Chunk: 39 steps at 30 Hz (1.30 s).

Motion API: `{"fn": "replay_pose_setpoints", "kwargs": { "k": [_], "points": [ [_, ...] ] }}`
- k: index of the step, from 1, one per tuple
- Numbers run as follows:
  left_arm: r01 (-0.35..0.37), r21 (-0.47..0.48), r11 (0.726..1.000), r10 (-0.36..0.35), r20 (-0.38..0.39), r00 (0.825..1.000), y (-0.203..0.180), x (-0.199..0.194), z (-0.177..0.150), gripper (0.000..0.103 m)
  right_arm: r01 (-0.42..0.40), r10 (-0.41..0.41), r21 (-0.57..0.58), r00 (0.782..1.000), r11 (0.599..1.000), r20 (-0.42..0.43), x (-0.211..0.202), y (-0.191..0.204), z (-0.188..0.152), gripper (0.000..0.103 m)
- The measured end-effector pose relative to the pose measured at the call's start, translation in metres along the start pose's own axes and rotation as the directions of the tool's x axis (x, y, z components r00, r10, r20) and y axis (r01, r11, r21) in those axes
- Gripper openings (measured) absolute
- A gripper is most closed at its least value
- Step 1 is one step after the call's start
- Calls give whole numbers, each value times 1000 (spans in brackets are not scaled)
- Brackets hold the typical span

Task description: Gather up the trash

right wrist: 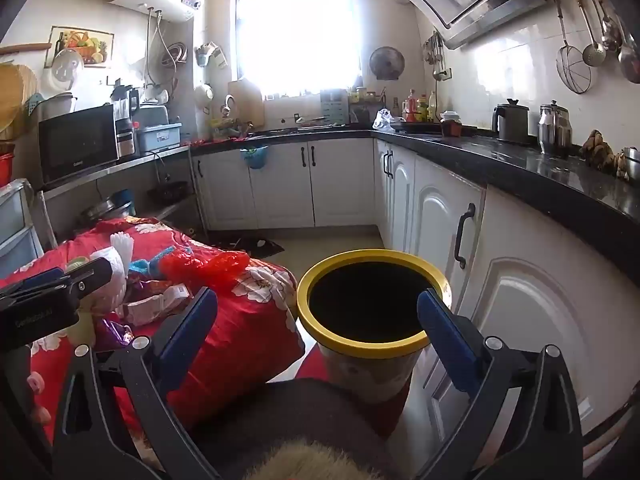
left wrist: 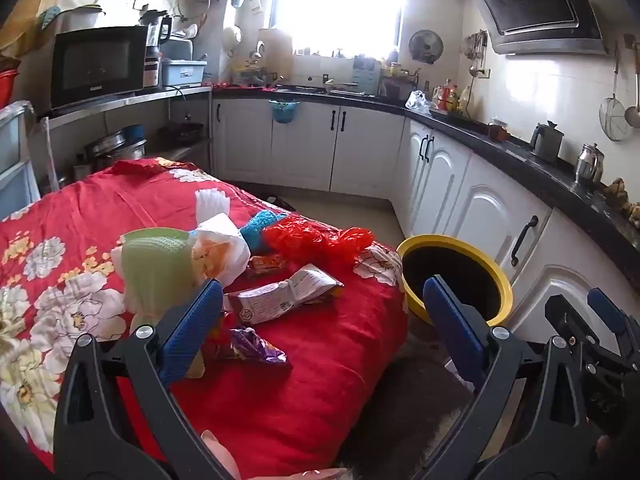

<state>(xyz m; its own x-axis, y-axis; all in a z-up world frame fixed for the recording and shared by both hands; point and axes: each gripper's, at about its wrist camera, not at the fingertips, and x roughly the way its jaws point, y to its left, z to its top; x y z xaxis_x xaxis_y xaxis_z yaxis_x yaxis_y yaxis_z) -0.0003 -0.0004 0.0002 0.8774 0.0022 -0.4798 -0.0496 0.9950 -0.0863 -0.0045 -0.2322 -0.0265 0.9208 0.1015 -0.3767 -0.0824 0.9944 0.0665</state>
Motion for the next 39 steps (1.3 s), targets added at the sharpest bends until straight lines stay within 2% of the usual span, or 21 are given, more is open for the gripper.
{"fn": "replay_pose_setpoints", "kwargs": {
  "k": [39],
  "points": [
    [10,-5,1000,-10,11,1000,-13,-9,11,92,-4,4,6,1000,1000,11,-3,-1,2,97]
  ]
}}
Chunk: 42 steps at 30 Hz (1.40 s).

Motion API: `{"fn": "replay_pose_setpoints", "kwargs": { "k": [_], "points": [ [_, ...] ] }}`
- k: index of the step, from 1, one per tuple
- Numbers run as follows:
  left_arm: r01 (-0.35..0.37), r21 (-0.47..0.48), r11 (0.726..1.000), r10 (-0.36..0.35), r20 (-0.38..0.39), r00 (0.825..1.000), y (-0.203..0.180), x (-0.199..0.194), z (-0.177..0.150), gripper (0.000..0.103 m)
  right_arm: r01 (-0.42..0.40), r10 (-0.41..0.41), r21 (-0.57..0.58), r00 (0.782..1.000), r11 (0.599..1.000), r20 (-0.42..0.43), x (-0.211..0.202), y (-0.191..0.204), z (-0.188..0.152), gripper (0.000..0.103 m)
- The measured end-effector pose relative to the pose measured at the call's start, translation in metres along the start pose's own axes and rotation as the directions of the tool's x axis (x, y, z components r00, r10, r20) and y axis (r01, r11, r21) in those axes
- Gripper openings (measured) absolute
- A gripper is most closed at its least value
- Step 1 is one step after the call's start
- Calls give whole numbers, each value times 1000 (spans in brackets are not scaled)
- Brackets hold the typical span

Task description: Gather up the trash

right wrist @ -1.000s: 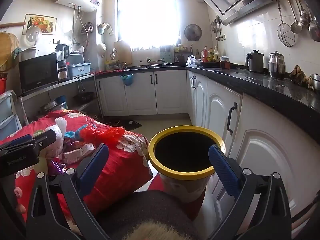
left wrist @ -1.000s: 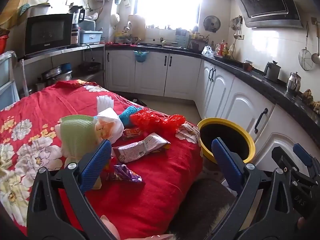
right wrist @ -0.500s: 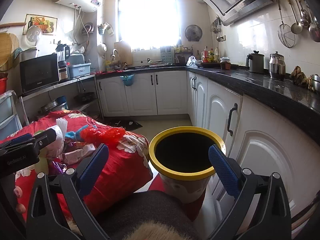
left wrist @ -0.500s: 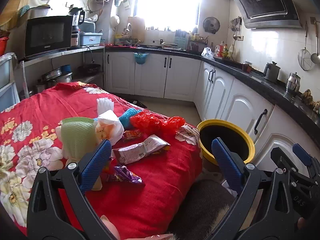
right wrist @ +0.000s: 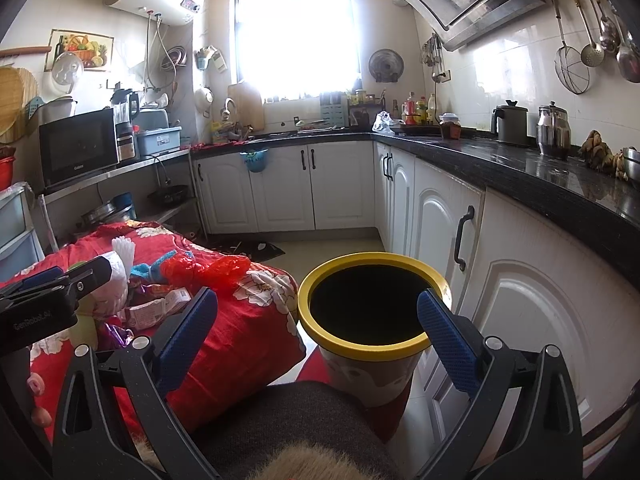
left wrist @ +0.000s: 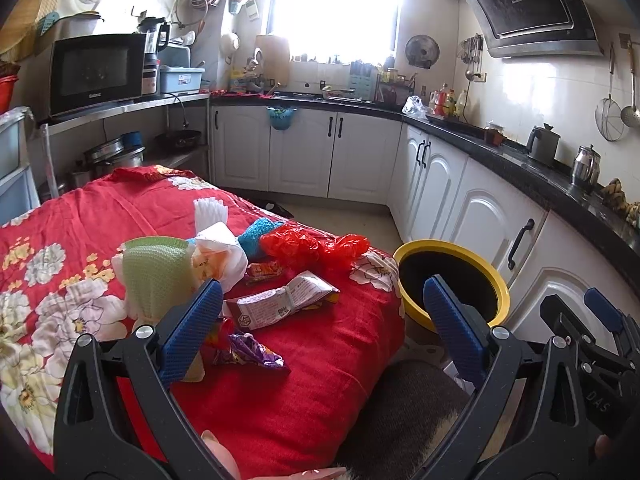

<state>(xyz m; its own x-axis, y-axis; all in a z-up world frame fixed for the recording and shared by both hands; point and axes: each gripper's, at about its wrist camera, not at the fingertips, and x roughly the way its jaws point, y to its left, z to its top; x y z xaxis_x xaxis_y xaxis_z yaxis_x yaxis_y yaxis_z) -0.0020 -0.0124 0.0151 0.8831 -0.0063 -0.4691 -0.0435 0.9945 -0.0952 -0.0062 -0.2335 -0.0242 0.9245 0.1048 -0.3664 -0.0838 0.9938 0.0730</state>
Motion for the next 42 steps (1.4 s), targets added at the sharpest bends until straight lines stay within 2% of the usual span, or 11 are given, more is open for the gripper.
{"fn": "replay_pose_setpoints", "kwargs": {
  "k": [25,33,42],
  "points": [
    [3,0,1000,-3,7,1000,2,-4,5,92,-7,7,-3,1000,1000,-1,-2,1,3,97],
    [-35,-41,999,36,6,999,21,2,4,92,-84,83,-41,996,996,-39,10,13,9,97],
    [-138,-121,983,140,7,990,71,6,7,92,-210,203,-77,974,975,-96,39,43,21,97]
  ]
}}
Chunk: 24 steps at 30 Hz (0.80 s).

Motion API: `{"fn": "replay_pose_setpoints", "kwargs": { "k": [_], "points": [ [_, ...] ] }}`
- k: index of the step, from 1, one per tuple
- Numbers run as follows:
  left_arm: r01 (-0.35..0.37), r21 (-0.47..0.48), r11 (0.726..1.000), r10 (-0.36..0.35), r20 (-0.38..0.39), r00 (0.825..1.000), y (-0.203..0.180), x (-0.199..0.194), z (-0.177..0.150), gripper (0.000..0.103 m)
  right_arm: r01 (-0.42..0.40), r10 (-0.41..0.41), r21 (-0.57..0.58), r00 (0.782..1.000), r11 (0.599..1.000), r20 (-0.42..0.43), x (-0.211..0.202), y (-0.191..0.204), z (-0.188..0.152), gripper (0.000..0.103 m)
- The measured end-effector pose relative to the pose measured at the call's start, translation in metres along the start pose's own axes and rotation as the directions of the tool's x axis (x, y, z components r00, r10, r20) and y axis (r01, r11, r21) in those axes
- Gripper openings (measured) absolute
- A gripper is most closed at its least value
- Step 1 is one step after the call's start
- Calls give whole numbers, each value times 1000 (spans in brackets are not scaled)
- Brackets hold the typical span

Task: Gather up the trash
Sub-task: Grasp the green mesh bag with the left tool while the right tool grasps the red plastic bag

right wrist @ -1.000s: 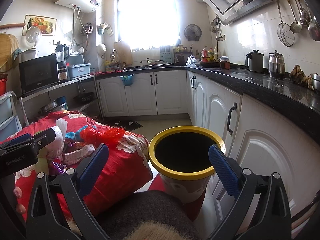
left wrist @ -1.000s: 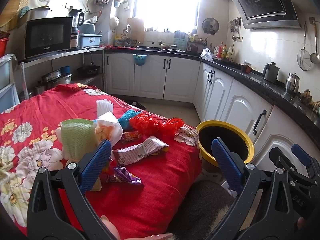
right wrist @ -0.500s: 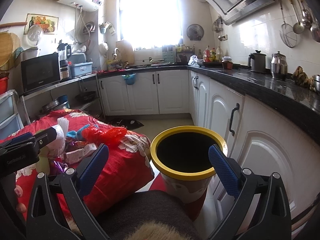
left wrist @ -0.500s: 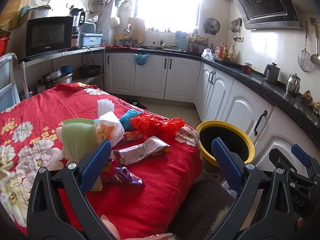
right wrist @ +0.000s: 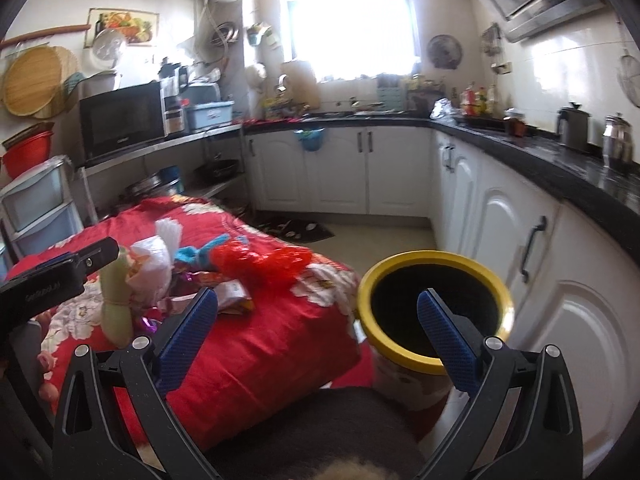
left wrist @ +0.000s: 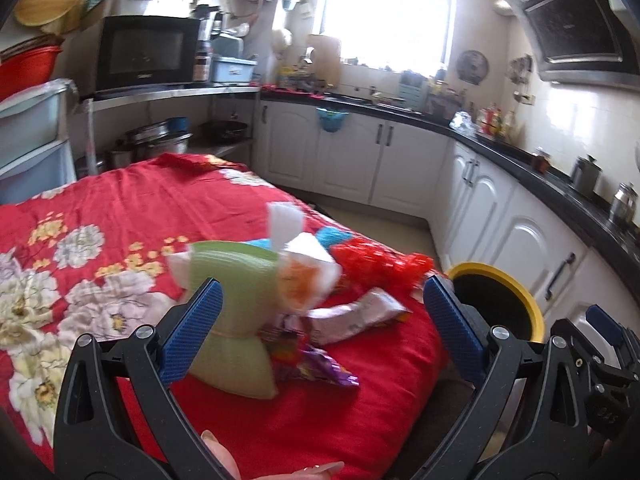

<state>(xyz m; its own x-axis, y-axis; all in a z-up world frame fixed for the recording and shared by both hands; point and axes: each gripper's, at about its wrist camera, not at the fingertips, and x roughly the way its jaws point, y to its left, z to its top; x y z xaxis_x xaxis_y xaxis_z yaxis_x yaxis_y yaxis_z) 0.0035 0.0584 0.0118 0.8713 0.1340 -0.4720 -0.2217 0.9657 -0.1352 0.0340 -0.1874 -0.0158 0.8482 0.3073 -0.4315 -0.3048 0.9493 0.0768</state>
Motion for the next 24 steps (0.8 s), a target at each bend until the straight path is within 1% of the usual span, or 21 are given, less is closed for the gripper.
{"fn": "replay_pose_setpoints", "kwargs": {
  "k": [4,8,12,17,19,21,23,24],
  "points": [
    [-54,-33,998,53,-14,998,25,6,3,92,-57,56,-31,998,998,-27,17,11,8,97],
    [-91,-53,994,89,-36,995,49,12,4,92,-109,107,-53,993,993,-46,34,22,17,97],
    [-118,-58,991,113,-76,991,67,22,3,92,-158,153,-65,985,985,-77,57,31,28,97],
    [-111,-46,993,104,-137,985,79,35,-2,92,-190,176,-101,975,977,-134,92,40,40,97],
    [-92,-43,995,84,-155,984,80,39,-5,92,-195,176,-117,972,974,-152,106,42,44,97],
    [-74,-25,997,69,-177,982,80,45,-8,92,-203,174,-155,968,967,-182,125,47,47,97],
    [-71,-14,997,67,-195,979,78,50,-11,92,-220,174,-197,958,955,-229,144,52,48,97],
    [-63,-13,998,59,-209,976,79,53,-13,92,-216,160,-220,956,951,-245,154,56,49,97]
  ]
}}
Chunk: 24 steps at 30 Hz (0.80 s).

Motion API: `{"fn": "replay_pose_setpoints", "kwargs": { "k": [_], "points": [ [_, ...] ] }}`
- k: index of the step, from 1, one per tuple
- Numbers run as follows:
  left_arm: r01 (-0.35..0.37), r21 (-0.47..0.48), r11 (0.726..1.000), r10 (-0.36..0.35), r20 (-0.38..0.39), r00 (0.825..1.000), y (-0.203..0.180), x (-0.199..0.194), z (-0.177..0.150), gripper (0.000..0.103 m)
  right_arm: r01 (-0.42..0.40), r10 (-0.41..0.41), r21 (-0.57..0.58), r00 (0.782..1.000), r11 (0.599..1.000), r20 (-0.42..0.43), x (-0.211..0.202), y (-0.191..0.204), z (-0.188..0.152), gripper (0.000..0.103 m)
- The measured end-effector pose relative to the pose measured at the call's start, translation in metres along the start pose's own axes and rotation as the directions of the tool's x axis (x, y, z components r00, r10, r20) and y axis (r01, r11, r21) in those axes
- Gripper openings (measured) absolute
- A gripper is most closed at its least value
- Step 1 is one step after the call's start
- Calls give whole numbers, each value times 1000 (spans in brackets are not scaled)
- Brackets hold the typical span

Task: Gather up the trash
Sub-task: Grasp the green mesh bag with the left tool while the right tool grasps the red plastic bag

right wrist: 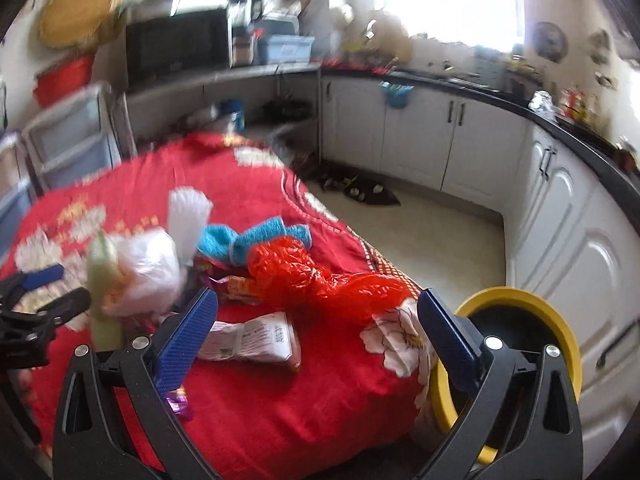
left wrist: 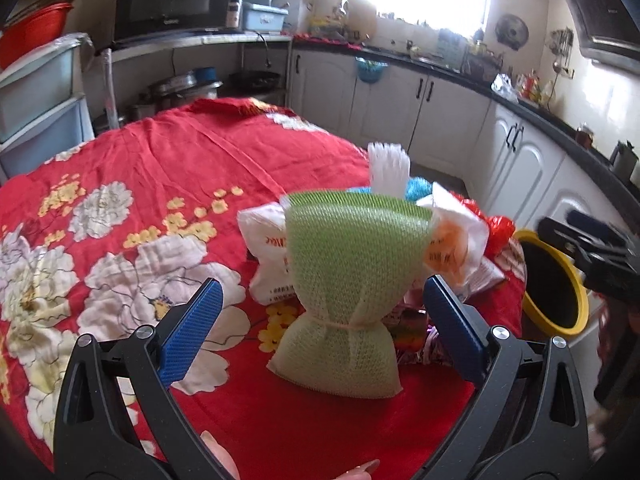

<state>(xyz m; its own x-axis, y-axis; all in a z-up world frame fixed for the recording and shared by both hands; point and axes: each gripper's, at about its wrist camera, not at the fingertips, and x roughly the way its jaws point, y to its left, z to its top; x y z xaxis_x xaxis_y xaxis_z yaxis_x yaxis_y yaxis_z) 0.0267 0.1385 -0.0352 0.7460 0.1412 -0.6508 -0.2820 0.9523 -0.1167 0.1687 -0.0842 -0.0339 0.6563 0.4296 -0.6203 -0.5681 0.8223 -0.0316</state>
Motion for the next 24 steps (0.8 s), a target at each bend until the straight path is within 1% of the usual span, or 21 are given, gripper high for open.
{"fn": "replay_pose_setpoints", "kwargs": {
  "k": [1,3,7,9,11,12,13,14,16,18,19,20,21,22,24],
  "points": [
    [8,5,1000,-8,-9,1000,-1,2,-1,92,-7,7,-18,1000,1000,-21,9,0,2,97],
    [1,16,1000,-1,-19,1000,-3,6,-1,92,-14,12,-53,999,998,-51,24,2,6,97],
    [52,-2,999,-52,-49,997,-1,14,0,92,-41,22,-144,991,989,-131,56,10,8,96],
    [68,-11,998,-69,-64,996,1,19,0,92,-29,3,-176,990,984,-144,67,15,8,96],
    [99,-27,995,-100,-84,991,4,23,-1,92,-44,13,-184,986,982,-167,78,17,9,93],
    [109,-34,993,-112,-91,990,6,26,-2,89,-56,21,-186,982,981,-186,84,17,9,84],
    [111,-39,993,-114,-99,989,7,29,-3,88,-67,28,-188,979,980,-202,89,17,9,77],
    [113,-44,993,-117,-106,987,8,31,-4,84,-79,36,-185,974,979,-222,95,17,9,74],
    [128,-52,990,-133,-114,985,11,35,-6,78,-99,55,-170,968,981,-247,103,16,8,57],
    [136,-54,989,-142,-119,983,13,39,-4,70,-111,73,-145,967,983,-243,104,11,8,51],
    [138,-57,989,-144,-125,982,14,40,-4,66,-119,85,-134,968,984,-235,103,10,9,46],
    [144,-66,987,-151,-132,980,16,41,-5,57,-124,93,-121,969,985,-229,101,7,10,43],
    [149,-75,986,-159,-136,978,17,42,-5,52,-127,99,-111,969,986,-224,100,4,10,40],
    [153,-77,985,-163,-139,977,18,42,-6,52,-132,109,-96,971,987,-214,97,0,11,38],
    [157,-71,985,-166,-137,977,16,41,-6,50,-137,122,-66,973,988,-194,91,-7,11,36]
  ]
}}
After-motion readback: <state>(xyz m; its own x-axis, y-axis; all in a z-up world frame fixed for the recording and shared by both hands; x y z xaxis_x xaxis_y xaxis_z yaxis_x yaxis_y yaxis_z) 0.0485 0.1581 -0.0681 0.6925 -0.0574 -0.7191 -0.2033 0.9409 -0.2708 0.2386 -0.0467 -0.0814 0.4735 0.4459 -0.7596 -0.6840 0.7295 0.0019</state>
